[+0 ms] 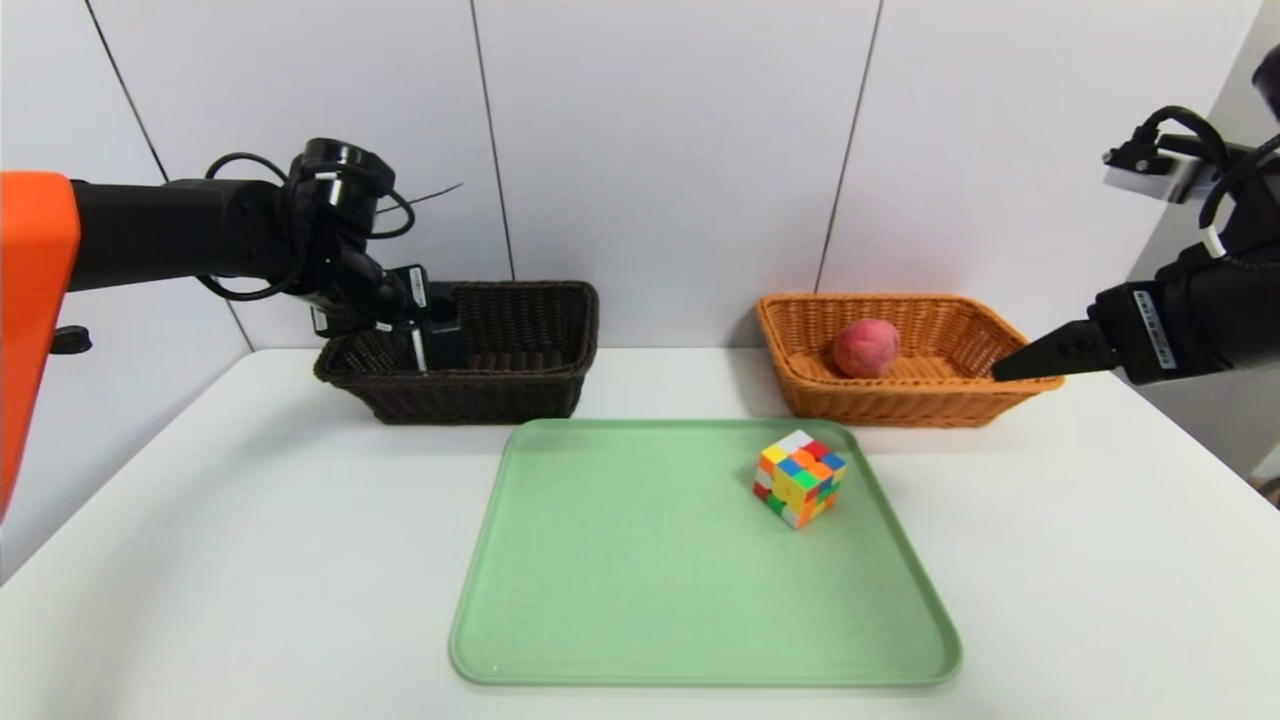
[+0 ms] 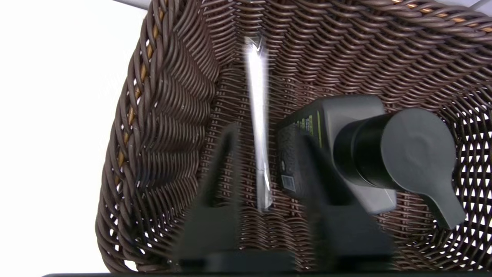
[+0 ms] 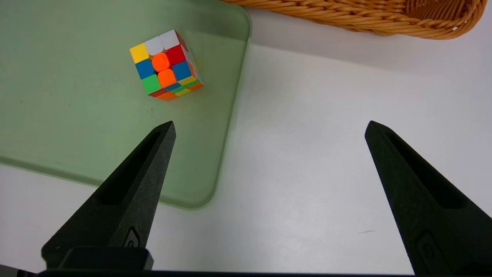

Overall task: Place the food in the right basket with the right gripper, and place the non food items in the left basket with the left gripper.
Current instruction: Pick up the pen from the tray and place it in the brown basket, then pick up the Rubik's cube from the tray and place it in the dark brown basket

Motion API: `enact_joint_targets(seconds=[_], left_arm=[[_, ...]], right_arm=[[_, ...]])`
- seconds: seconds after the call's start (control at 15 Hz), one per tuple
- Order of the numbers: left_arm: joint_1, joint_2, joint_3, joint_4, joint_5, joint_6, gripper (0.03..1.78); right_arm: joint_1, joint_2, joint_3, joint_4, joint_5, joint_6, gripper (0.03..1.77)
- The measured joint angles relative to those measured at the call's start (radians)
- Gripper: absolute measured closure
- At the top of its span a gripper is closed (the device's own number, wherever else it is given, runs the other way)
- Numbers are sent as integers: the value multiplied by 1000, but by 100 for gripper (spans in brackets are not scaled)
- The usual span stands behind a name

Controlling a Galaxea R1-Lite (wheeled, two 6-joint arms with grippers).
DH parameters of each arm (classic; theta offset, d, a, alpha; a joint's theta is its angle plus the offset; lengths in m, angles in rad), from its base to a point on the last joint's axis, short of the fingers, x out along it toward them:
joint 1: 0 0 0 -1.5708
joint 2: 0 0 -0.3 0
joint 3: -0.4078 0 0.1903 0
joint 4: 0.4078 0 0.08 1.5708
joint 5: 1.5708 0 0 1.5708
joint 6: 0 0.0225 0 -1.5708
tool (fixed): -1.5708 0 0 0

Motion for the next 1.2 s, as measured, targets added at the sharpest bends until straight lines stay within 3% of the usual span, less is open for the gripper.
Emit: enact_joint_targets(seconds=[0.33,0.73,1.0,1.2], left_arm=[[0,-17,-1,3,0,1,68],[-48,-213,42,62,1,58,37],[-124,-447,286,77,4,170,27],[-186,-613,497,51,10,181,22]], right_arm=[[4,1,1,1,-1,1,10],[6,-30,17,4,-2,11,10],[13,-105,149,-13,9,11,10],[18,-156,355,-189,19,9,10]])
